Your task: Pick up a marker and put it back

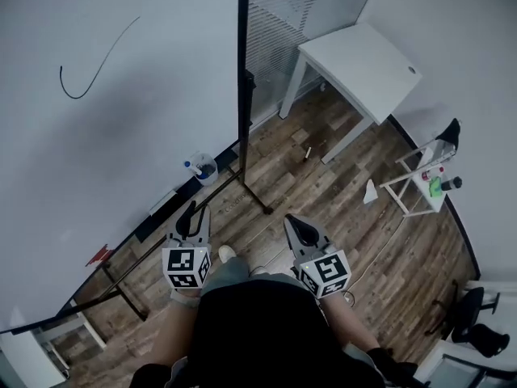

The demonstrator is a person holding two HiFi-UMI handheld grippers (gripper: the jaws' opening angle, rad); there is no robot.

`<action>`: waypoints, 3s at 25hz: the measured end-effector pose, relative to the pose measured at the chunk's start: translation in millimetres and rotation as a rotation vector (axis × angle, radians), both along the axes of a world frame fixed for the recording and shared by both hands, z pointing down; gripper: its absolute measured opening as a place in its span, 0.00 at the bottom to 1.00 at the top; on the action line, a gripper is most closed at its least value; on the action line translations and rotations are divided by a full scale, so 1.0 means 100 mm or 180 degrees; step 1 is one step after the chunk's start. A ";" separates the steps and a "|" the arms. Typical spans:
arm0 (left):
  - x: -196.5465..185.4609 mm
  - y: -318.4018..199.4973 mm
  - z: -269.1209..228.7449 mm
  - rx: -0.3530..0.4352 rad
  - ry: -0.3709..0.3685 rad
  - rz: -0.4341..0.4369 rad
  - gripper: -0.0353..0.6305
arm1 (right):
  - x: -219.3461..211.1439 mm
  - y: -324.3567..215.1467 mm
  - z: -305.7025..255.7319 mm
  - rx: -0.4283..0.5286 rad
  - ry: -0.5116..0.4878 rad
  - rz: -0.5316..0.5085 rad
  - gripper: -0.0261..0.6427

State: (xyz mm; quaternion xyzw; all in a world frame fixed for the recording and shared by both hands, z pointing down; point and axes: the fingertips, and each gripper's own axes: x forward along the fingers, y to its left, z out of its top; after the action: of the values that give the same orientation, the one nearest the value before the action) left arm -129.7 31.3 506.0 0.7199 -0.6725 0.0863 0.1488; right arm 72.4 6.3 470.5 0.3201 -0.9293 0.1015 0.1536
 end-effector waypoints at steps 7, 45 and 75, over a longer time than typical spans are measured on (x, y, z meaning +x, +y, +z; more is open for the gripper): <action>-0.42 -0.36 0.21 -0.0049 0.0079 -0.0221 0.22 | -0.48 -0.44 0.07 0.0023 0.0131 -0.0211 0.08; -0.75 -1.06 0.52 -0.0338 0.0041 -0.1131 0.18 | -0.67 -1.81 0.11 -0.0007 0.0234 -0.0965 0.08; 0.20 -1.67 -0.67 0.0300 -0.0515 -0.0032 0.17 | 0.24 -1.82 -0.14 0.0079 -0.0060 -0.0108 0.08</action>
State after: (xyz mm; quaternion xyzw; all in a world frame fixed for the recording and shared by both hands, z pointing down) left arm -110.1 -135.8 439.2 0.7134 -0.6892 0.1116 0.0603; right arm 96.3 -175.6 456.3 0.3053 -0.9372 0.0904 0.1426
